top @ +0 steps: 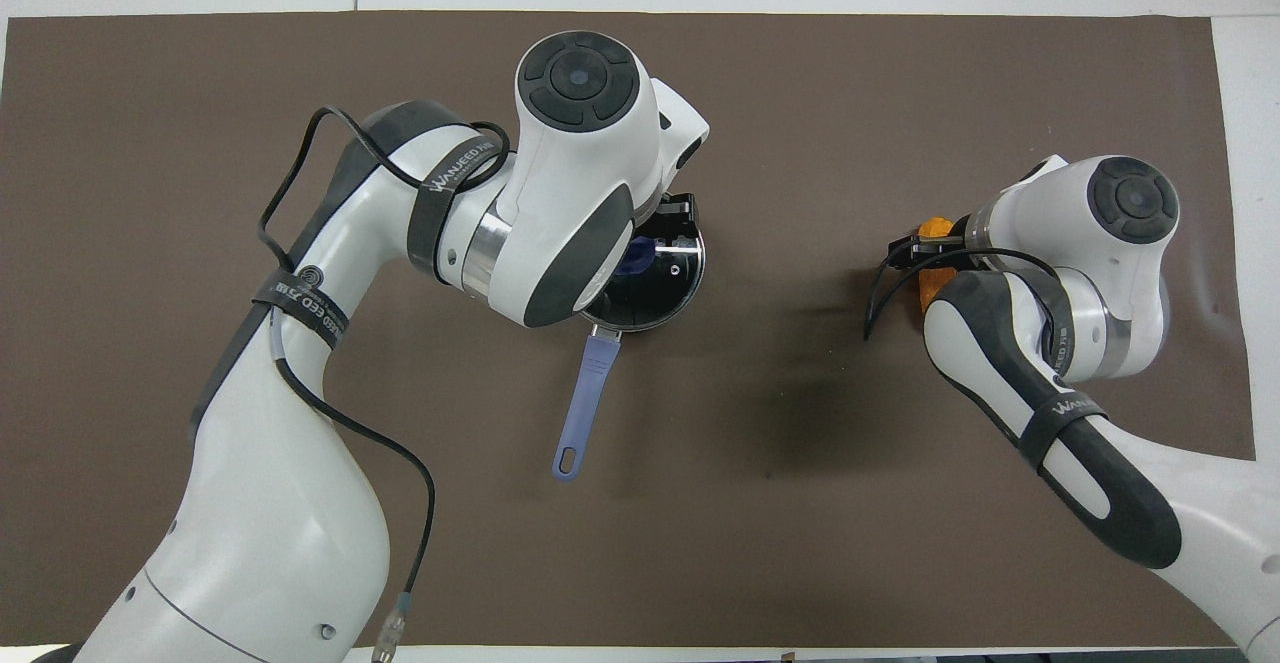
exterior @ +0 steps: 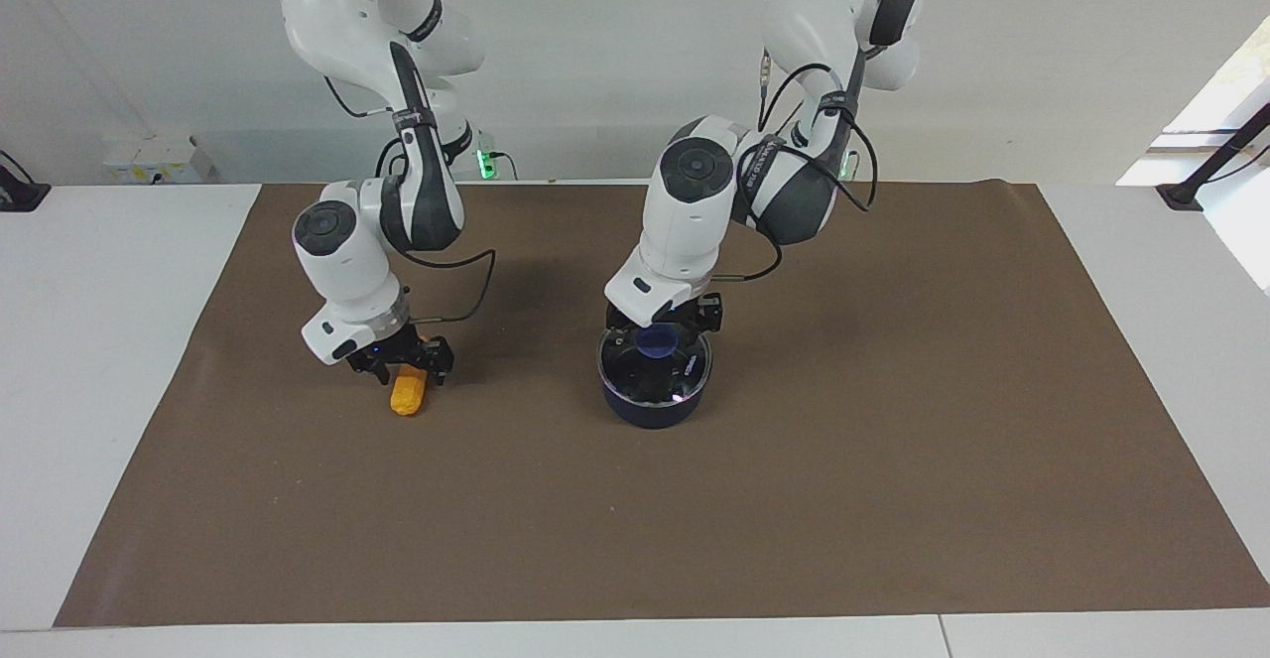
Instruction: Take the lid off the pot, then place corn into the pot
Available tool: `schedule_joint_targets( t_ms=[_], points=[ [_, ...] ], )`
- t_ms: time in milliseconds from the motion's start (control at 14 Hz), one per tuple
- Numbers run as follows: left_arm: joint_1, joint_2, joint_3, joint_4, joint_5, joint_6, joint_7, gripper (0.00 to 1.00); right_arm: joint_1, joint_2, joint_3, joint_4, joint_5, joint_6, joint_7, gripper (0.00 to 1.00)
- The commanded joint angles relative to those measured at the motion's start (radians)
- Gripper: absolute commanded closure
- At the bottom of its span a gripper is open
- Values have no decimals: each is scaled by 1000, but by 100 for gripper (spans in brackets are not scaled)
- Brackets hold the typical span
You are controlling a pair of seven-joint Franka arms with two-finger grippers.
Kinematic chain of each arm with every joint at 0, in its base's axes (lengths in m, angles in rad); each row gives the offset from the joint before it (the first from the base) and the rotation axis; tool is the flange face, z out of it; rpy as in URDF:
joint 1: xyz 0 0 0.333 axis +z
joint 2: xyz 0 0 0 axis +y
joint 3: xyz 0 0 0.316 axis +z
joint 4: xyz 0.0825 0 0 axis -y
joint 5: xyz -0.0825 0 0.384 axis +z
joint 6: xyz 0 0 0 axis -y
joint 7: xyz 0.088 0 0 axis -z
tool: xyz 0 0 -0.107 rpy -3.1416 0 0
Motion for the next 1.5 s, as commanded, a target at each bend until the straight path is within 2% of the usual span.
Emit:
schedule_joint_targets(
  t_ms=[0,143,214,429,714,1071,1429],
  points=[
    [-17,-17,16,-52,23,39,-25,0,-9,4,6,-7,2,16,-1,33],
    [-16,-19,16,-55,25,40,-25,0,-2,4,6,-5,-4,2,-11,87],
    [-17,-19,18,-61,25,40,-25,0,-3,2,6,-5,-5,-1,-15,100],
    [-16,-26,16,-84,25,62,-26,0,1,2,6,11,-13,-44,-36,100],
    [-14,-26,18,-87,23,77,-25,0,36,8,5,103,-15,-156,-35,100],
    [-16,-28,18,-88,25,62,-25,1,44,20,5,165,-15,-217,-30,100],
    [-17,-31,18,-88,25,51,-26,17,62,27,5,206,-15,-268,-25,100]
  ],
)
